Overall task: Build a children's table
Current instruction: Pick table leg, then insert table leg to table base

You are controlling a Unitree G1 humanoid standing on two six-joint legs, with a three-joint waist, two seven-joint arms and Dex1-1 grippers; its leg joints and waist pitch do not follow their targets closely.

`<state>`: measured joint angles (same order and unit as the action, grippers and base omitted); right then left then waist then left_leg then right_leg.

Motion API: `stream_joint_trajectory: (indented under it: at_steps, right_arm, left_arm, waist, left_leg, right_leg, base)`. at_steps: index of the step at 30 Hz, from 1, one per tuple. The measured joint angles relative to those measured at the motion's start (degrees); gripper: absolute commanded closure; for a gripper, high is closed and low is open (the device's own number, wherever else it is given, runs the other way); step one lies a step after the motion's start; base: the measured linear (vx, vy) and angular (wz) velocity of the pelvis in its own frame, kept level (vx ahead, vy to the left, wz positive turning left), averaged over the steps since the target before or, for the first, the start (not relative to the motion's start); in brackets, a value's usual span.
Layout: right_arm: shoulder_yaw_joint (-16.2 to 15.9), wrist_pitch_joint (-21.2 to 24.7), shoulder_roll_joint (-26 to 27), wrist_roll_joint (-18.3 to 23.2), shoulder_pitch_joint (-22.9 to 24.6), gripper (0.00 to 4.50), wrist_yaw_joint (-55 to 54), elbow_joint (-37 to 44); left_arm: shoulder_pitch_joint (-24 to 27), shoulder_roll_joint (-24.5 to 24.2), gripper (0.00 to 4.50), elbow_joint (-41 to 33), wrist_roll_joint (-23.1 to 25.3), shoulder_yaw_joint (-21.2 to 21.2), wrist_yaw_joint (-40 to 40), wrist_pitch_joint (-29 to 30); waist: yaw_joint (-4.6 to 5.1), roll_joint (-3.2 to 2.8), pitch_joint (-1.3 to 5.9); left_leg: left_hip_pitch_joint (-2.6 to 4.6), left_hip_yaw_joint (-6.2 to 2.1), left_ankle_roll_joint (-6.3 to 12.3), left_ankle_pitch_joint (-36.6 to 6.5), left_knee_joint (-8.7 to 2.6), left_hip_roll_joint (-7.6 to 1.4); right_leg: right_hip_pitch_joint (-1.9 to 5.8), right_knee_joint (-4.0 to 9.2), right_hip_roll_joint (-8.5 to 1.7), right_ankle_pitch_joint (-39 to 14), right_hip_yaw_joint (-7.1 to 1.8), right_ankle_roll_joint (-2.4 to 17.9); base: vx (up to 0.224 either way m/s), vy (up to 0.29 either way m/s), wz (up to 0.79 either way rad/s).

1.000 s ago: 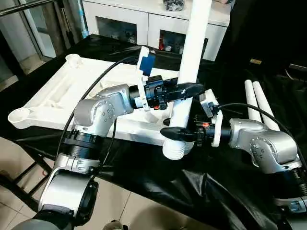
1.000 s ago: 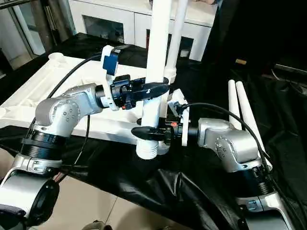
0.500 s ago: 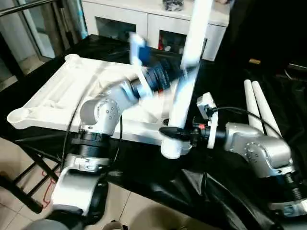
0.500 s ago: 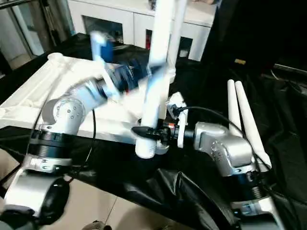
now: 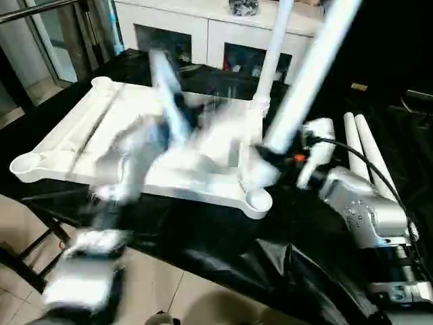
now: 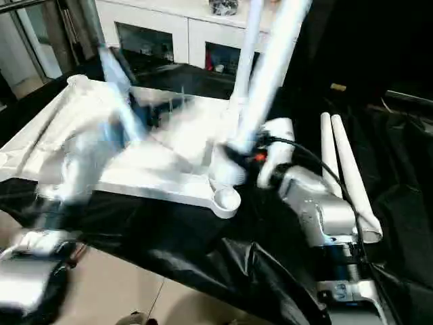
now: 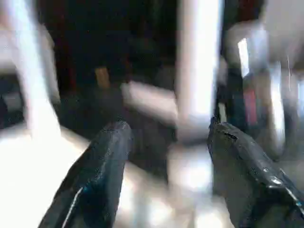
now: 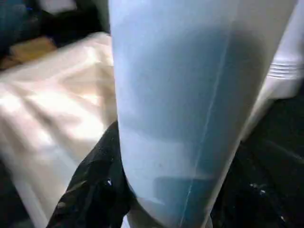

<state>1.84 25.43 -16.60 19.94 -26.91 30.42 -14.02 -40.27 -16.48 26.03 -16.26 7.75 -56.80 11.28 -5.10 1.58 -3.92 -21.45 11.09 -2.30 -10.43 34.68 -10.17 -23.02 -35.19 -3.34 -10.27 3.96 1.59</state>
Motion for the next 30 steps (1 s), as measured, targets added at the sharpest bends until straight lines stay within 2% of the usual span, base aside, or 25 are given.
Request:
stream_joint_trajectory:
  at_steps: [3,8,10,12,15,16,19,21,24,30]
  right_arm:
    - [-0.2,-0.7,0.4,-1.1,0.0,2.62,-1.2,-0.7]
    - [-0.2,-1.7,1.0,-1.5,0.0,2.62,-1.5,-0.8]
    - [-0.2,-2.2,1.3,-1.6,0.0,2.62,-1.5,-0.8]
    - [-0.2,-2.3,1.3,-1.8,0.0,2.62,-1.5,-0.8]
    - [-0.2,-2.3,1.3,-2.1,0.2,2.62,-1.4,-0.7]
    - [-0.2,-2.3,1.2,-2.1,0.4,2.62,-1.4,-0.6]
    - [-0.2,-2.3,1.2,-2.2,0.5,2.62,-1.3,-0.6]
    - [-0.2,-2.3,1.2,-2.2,0.5,2.62,-1.2,-0.6]
    - [-0.2,-2.3,1.2,-2.2,0.9,2.62,-1.0,-0.3]
    - [-0.3,-2.3,1.3,-2.3,1.2,2.62,-0.4,-0.2]
  left_arm:
    - [-0.5,-2.2,1.52,3.0,4.8,5.2,-3.9,-3.9]
    - [-2.1,-2.6,1.52,9.7,8.9,9.3,-8.3,-8.3]
    - [-3.6,-3.2,1.81,13.6,11.2,11.1,-10.6,-10.3]
    - [-4.8,-3.6,1.92,16.8,12.6,12.1,-12.6,-11.5]
    - [-5.7,-3.8,2.03,20.2,14.0,13.1,-14.2,-13.0]
    - [-6.0,-3.8,2.31,21.5,14.7,13.5,-14.3,-13.8]
    - [-7.2,-3.8,2.33,25.5,16.3,14.0,-14.4,-16.1]
    - [-8.1,-3.7,2.65,27.5,17.2,14.1,-14.4,-17.3]
    - [-9.7,-3.2,2.79,31.4,18.6,14.5,-13.5,-19.1]
    - [-11.6,-1.7,3.27,36.1,19.2,14.3,-12.9,-20.0]
  waist:
    - [0.09,-0.01,0.00]
    - [0.12,-0.01,0.00]
    - [0.14,-0.02,0.01]
    - [0.17,-0.04,0.02]
    - [0.14,-0.06,0.03]
    - [0.14,-0.07,0.03]
    - [0.14,-0.07,0.03]
    - [0.14,-0.07,0.03]
    - [0.12,-0.07,0.03]
    - [0.05,-0.06,0.03]
  left_leg:
    - [0.02,0.02,0.00,0.0,-0.04,0.00]
    - [0.08,0.03,-0.03,0.0,-0.04,0.00]
    - [0.12,0.04,-0.07,0.0,-0.05,0.00]
    - [0.13,0.04,-0.07,0.0,-0.05,0.00]
    - [0.14,0.05,-0.07,0.0,-0.05,0.00]
    - [0.13,0.05,-0.07,0.0,-0.06,0.00]
    - [0.13,0.05,-0.07,0.0,-0.05,0.00]
    - [0.15,0.05,-0.07,0.0,-0.05,0.00]
    - [0.15,0.05,-0.07,0.0,-0.05,0.00]
    - [0.15,0.05,-0.06,0.0,-0.05,0.00]
  right_leg:
    - [0.00,0.00,0.00,0.0,-0.03,0.0]
    - [-0.01,-0.08,0.00,0.0,-0.04,0.0]
    - [0.00,-0.08,0.00,0.0,-0.05,0.0]
    - [0.01,-0.08,0.00,0.0,-0.06,0.0]
    - [0.01,-0.08,0.00,0.0,-0.07,0.0]
    - [0.01,-0.08,0.00,0.0,-0.07,0.0]
    - [0.02,-0.08,0.00,0.0,-0.07,0.1]
    - [0.03,-0.09,0.00,0.0,-0.07,0.1]
    - [0.03,-0.08,0.00,0.0,-0.07,0.1]
    - [0.04,-0.08,-0.01,0.1,-0.07,0.1]
  base:
    - [0.000,0.000,0.00]
    - [0.000,0.000,0.00]
    - [0.000,0.000,0.00]
    - [0.000,0.000,0.00]
    - [0.000,0.000,0.00]
    - [0.000,0.000,0.00]
    - [0.000,0.000,0.00]
    - [0.000,0.000,0.00]
    - [0.000,0.000,0.00]
    - [0.000,0.000,0.00]
